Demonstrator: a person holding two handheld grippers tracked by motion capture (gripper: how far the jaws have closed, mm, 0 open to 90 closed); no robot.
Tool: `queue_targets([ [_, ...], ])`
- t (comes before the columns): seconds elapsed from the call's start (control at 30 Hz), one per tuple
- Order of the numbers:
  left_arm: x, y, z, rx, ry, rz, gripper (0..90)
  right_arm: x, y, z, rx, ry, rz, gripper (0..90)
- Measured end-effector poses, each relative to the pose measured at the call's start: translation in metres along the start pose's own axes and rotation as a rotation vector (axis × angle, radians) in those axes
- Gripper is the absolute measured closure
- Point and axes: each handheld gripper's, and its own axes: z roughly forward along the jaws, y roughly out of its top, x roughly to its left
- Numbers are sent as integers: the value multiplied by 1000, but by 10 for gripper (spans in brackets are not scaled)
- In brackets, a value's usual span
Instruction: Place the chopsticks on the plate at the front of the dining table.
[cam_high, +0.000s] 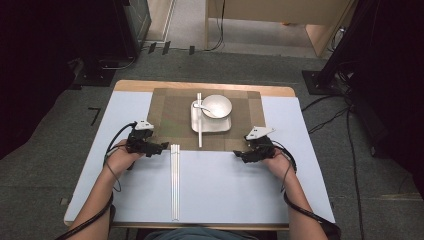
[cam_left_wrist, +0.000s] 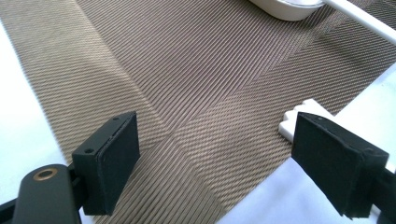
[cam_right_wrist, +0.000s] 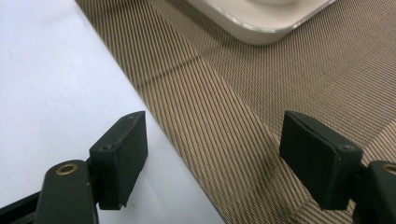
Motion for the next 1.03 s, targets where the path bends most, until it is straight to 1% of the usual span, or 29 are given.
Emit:
queue_targets([
  [0.03,2,-1,-1,0,-2,1,150,0,-1,0,5,-6,-8,232],
  [0.17,9,-7,-5,-4,10,0,151,-2,-5,0,-7,1,19,210],
  [0.2,10,-9,-6,-3,14,3,150,-3,-6,0,-5,3,41,196],
  [0.23,12,-10,-7,1,20,5,150,-4,-6,0,-7,3,46,194],
  [0.3,16,-14,-8,12,23,10,150,-4,-6,0,-5,0,42,192],
  [0.4,21,-19,-10,2,8,28,150,-4,-6,1,-7,3,45,191],
  [0.47,23,-20,-10,8,20,29,150,-4,-6,1,-7,3,46,189],
  [0.53,22,-22,-8,-3,13,44,135,-4,-6,1,-6,4,47,188],
  [0.57,22,-22,-8,1,12,53,109,-4,-6,1,-7,4,46,187],
  [0.63,21,-22,-7,2,19,59,105,-4,-6,1,-6,4,47,187],
  [0.8,21,-23,-7,-2,16,54,106,-4,-6,1,-6,3,47,184],
  [1.03,20,-23,-7,-1,20,58,105,-4,-6,1,-3,0,50,173],
])
